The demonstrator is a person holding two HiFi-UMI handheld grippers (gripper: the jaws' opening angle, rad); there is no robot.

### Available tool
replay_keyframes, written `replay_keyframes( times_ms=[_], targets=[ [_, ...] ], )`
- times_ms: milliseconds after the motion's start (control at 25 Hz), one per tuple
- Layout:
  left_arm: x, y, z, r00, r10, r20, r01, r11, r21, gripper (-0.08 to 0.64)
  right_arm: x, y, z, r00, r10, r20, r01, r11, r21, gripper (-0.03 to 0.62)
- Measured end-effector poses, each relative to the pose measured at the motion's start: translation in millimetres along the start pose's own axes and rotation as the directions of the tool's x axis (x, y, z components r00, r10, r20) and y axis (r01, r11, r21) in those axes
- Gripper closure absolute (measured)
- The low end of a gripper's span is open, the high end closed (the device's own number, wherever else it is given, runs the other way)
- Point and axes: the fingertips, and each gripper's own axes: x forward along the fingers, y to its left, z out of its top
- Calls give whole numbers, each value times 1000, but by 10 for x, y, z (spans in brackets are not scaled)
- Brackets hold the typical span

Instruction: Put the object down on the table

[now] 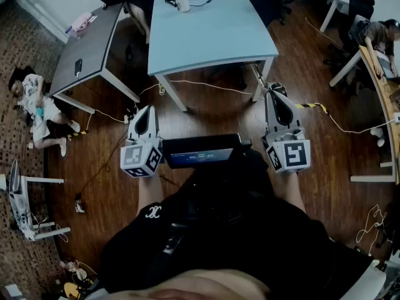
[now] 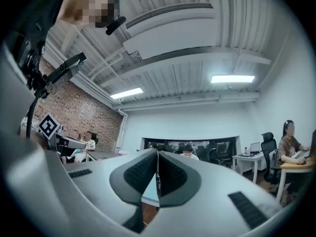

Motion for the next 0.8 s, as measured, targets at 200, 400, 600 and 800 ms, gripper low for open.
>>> replay_keyframes(
  times_ms=[200, 400, 600, 800],
  targets=[
    [131, 60, -11, 1000, 4, -6, -4, 1000, 14, 558, 200, -59, 9, 1000, 6, 19, -6, 1000, 5, 600],
    [343, 172, -42, 1000, 13, -20, -12, 999, 31, 558, 538, -117, -97, 999, 26, 34, -27, 999, 21, 600],
    [791, 312, -107, 999, 41, -29, -41, 999, 22, 558, 1078, -277, -309, 997, 68, 43, -69, 997, 25, 600],
    [1583, 374, -64, 998, 56, -31, -56, 998, 23, 558, 1752, -687, -486, 994, 94, 53, -95, 995, 28, 600]
  ],
)
